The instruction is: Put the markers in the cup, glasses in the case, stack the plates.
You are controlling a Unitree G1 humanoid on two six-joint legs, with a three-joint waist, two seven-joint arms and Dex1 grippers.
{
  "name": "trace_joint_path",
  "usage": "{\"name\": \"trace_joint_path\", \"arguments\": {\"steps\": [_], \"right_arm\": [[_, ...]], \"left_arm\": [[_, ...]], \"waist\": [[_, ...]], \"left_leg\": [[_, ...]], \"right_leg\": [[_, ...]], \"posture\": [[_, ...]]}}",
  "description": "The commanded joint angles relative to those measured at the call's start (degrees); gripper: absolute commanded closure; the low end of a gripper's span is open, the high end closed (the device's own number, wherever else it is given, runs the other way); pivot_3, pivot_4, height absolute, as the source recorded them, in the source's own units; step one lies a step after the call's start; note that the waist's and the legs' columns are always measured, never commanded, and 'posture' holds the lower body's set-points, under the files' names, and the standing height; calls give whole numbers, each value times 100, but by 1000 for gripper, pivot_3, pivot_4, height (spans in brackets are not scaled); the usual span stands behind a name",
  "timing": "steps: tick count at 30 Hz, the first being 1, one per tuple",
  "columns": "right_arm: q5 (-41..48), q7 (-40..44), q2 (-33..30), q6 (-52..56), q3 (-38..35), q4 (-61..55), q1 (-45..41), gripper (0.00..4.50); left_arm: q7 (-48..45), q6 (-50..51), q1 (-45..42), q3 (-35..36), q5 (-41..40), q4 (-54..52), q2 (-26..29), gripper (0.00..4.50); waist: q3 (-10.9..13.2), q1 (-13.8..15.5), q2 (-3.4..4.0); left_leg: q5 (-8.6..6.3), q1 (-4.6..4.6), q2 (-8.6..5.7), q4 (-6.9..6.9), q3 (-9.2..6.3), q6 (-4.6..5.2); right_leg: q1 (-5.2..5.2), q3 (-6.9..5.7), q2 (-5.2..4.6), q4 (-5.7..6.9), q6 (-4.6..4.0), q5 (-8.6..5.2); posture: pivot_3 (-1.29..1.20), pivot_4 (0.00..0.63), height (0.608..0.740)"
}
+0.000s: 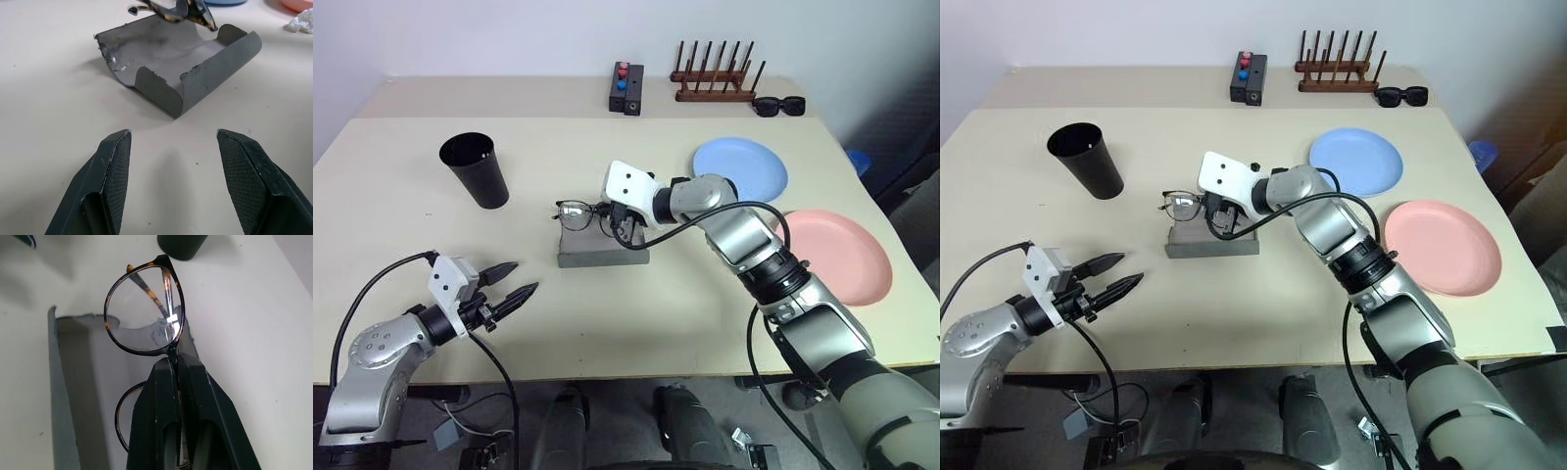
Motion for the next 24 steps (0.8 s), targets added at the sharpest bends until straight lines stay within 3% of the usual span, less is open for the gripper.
{"name": "trace_joint_path", "arguments": {"steps": [1,9,20,24], "right_arm": [[-203,195,-148,-314,-28,-98,78,4474],[-396,639,-500,-125,-40,-652,459,4474],[-510,573,-252,103,-103,-676,557,4474],[-475,525,-195,135,-183,-683,560,3083]], "left_arm": [[39,-101,125,186,-106,-220,-13,1643],[99,-15,78,233,-130,-256,29,1643],[5,-213,-93,148,-12,87,17,1643],[-6,-303,-45,150,18,156,-24,1643]], "waist": [[0,2,0],[1,2,1],[1,2,1],[1,4,1]], "left_leg": [[0,0,0,0,0,0],[0,1,0,2,-1,-1],[1,2,0,3,-2,-1],[1,2,0,3,-2,-1]], "right_leg": [[0,0,0,0,0,0],[1,0,0,1,0,0],[2,0,2,3,1,0],[2,0,2,3,1,0]], "posture": [[0,150,740],[0,150,740],[0,150,740],[0,150,740]]}}
